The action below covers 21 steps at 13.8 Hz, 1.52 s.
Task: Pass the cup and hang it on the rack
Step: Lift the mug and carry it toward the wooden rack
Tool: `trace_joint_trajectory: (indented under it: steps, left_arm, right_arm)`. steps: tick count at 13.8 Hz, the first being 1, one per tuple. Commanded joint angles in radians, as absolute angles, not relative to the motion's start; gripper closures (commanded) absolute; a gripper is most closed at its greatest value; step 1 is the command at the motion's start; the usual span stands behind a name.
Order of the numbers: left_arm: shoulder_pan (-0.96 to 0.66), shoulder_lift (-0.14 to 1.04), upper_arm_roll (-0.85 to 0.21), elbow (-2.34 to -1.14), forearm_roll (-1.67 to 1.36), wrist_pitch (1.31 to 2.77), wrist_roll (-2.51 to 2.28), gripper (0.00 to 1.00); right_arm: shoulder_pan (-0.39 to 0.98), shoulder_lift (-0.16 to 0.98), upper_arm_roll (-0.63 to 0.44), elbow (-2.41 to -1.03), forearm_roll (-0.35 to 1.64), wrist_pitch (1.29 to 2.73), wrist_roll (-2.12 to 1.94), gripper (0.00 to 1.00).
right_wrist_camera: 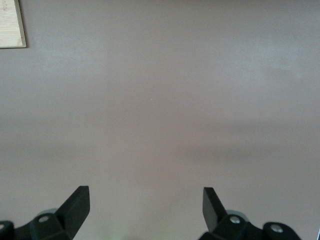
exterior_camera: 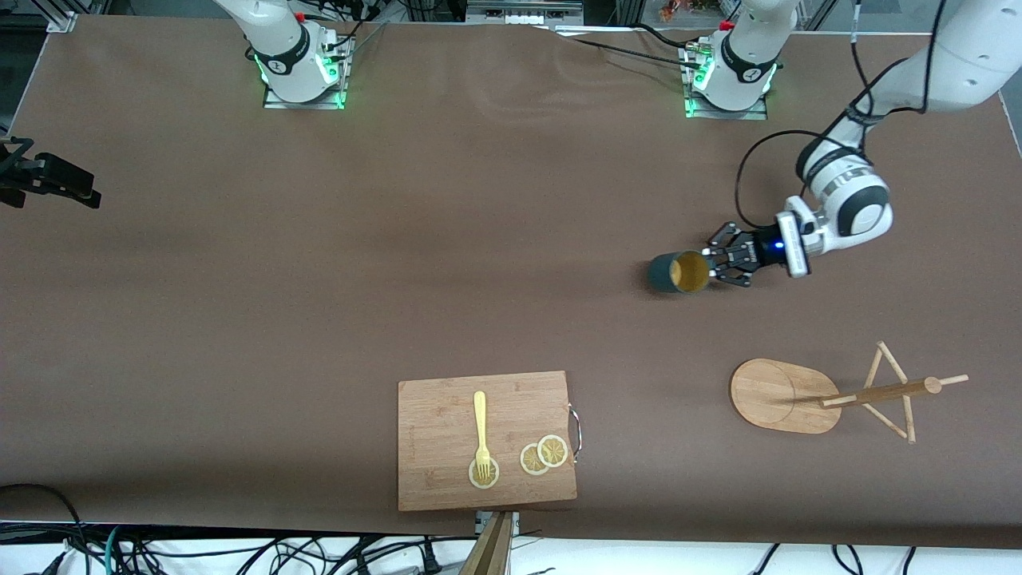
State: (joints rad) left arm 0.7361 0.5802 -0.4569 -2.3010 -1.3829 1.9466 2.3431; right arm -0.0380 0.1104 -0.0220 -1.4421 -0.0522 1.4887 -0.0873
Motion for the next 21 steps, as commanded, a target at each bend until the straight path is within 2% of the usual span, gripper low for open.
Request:
trace_joint_trajectory:
  steps: [1,5,14,21]
  left_arm:
    - [0.828,0.529,-0.466,-2.322,-1.332,1.881,2.159,1.00]
    - [0.911,0.512,-0.465,-2.269,-1.243,1.787,1.849,1.00]
    - [0.980,0.509,-0.459,-2.014,-1.048,1.554,1.036,1.00]
    - [0.966,0.529,-0.466,-1.817,-0.976,1.545,0.674,1.00]
  right_arm:
    - [-0.046,0.101,-0.017,-1.453,-0.041,1.494,-0.097,0.00]
    - [-0.051,0.103,-0.020,-1.451,-0.041,1.494,-0.083,0.00]
    - [-0.048,0.103,-0.020,-1.451,-0.037,1.488,-0.083,0.00]
    - [-0.048,0.103,-0.020,-1.451,-0.038,1.493,-0.084,0.00]
